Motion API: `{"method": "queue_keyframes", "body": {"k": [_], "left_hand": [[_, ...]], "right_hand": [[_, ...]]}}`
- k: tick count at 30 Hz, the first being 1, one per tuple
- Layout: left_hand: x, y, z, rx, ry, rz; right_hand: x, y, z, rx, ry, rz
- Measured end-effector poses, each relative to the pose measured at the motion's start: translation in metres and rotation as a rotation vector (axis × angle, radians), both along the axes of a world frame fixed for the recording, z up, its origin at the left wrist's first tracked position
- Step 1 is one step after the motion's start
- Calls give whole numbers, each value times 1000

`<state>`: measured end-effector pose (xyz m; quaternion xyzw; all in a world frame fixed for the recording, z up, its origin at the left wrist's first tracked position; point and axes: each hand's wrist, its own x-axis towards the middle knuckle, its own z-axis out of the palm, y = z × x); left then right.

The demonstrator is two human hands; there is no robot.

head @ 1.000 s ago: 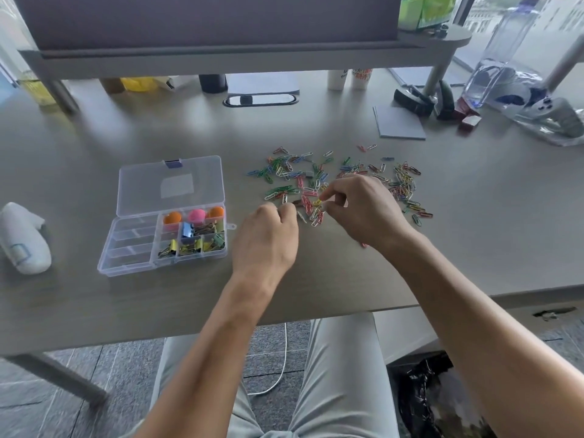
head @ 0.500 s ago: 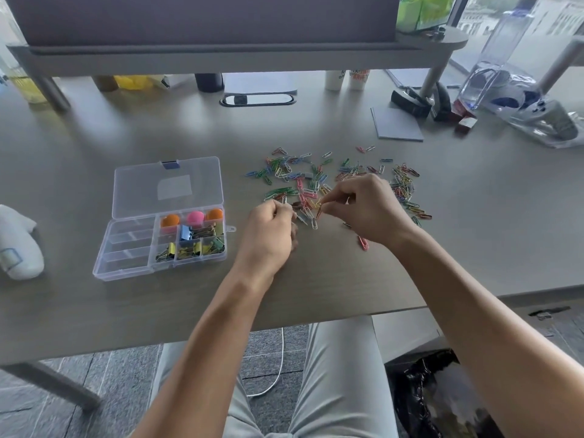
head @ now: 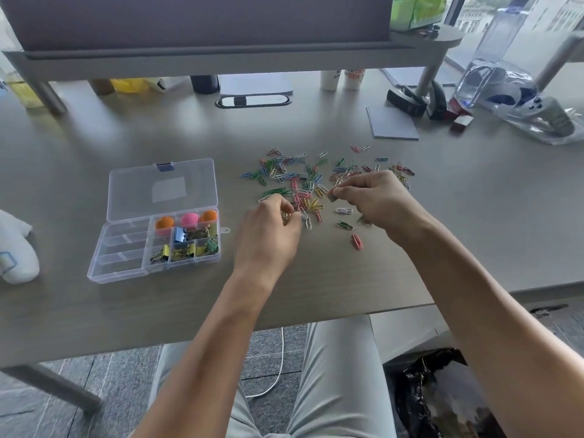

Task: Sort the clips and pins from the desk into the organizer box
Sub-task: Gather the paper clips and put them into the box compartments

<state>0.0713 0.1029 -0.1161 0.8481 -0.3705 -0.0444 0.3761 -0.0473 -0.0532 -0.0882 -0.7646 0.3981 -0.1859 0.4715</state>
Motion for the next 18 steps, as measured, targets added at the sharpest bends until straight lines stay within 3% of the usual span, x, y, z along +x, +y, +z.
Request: {"method": "queue_keyframes", "body": {"k": [11,18], "left_hand": [[-7,-15,-2,107,-182,81],[-4,-18,-3,96,-165,93]], "right_hand": [[-4,-5,-1,866,-417,-76],[0,-5,-7,1037,-493,-60]]}}
